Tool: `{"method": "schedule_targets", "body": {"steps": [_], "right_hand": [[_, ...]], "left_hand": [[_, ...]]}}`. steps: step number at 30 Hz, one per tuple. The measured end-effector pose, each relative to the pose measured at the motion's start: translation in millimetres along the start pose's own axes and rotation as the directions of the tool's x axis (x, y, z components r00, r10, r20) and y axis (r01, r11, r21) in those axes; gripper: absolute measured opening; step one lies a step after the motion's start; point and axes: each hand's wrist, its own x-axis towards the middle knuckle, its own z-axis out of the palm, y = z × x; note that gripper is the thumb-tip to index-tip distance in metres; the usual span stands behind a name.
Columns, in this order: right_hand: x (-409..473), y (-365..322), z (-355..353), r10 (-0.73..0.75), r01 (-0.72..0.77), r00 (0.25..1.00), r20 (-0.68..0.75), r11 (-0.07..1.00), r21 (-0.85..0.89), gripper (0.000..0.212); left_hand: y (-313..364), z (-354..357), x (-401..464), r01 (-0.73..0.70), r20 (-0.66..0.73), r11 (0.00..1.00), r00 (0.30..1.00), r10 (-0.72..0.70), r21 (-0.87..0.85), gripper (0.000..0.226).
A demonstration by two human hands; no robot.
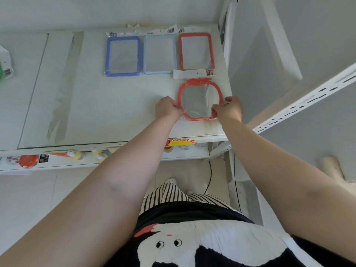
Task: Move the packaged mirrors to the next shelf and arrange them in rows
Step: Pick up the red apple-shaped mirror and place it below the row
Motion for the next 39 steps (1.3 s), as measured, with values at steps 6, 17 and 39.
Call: {"method": "schedule_targets", "body": {"steps": [6,17,39], "right_hand": [[-10.6,1.9,-4.3,-0.01,0.01,1.0,-0.001,1.0,-0.003,0.047],[-13.0,3.5,-5.8,-0.01,0.009,1.0,-0.02,1.0,-0.025,0.033],[-44.9,1.9,-1.4,-0.287,0.234,0.954,-0.092,0.899,-0.37,0.056]], "left_hand": [[-7.3,8.3,-1.3,-0.011,-0.052,0.99,0.999,0.004,-0.142,0.028],[-9.3,12.9,0.0,-0.044,-0.095,0.99,0.995,0.031,-0.136,0.022],[-19.7,-20.9,-36.8,-0.074,-0.207,0.994,0.974,0.09,0.084,0.048]]}}
